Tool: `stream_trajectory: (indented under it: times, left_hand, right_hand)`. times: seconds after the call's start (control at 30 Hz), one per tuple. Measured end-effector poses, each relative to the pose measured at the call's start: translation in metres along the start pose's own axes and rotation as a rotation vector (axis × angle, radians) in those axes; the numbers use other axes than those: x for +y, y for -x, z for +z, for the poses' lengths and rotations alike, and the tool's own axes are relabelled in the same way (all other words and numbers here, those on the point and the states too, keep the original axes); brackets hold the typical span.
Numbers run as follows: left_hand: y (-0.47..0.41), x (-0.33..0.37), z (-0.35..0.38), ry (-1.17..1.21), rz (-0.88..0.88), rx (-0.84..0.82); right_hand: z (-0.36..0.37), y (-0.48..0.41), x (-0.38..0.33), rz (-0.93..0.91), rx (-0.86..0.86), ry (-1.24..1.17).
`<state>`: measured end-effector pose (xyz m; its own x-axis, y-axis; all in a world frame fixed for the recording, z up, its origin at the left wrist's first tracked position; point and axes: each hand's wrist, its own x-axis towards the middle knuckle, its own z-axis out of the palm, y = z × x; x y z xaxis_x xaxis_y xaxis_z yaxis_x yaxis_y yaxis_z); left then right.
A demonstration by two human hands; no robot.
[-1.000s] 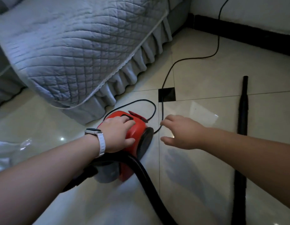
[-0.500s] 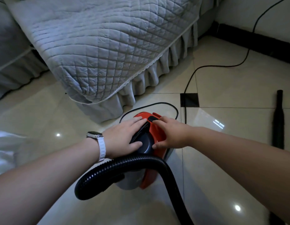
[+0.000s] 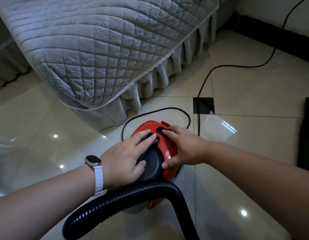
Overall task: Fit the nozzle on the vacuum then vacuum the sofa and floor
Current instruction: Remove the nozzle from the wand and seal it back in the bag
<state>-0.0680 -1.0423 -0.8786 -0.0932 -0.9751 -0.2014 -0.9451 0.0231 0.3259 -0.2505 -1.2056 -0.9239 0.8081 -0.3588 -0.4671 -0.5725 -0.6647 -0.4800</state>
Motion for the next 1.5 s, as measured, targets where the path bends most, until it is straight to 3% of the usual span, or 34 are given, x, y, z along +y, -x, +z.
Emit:
stream_trajectory:
  times: [0.17,0.5,0.73,1.0,1.13,1.5]
  left_hand:
    - [-0.001,-0.002,0.001,-0.022,0.085,0.044]
    - [0.000,-0.003,0.002,0.047,0.064,0.038]
    - [-0.001,0.000,-0.001,0.054,0.025,0.027]
    - [-0.009,0.015,-0.020,-0.134,0.011,-0.043]
    - [-0.022,0.036,-0.033,-0.170,0.011,-0.052]
    - [-0.099,0.173,0.006,-0.234,0.300,-0.158]
  right_hand:
    - [-0.003,-0.007,0.002,0.017,-0.019,-0.030]
    - [0.000,-0.006,0.003,0.028,0.002,-0.109]
    - [-0.005,0.005,-0.009,0.039,0.054,0.095]
    - [0.010,0.050,-0.003,0.049,0.197,0.103]
    - [-0.003,0.092,0.014,0.047,0.234,0.174]
    - [-0.011,0.215,0.120,0.255,0.296,0.246]
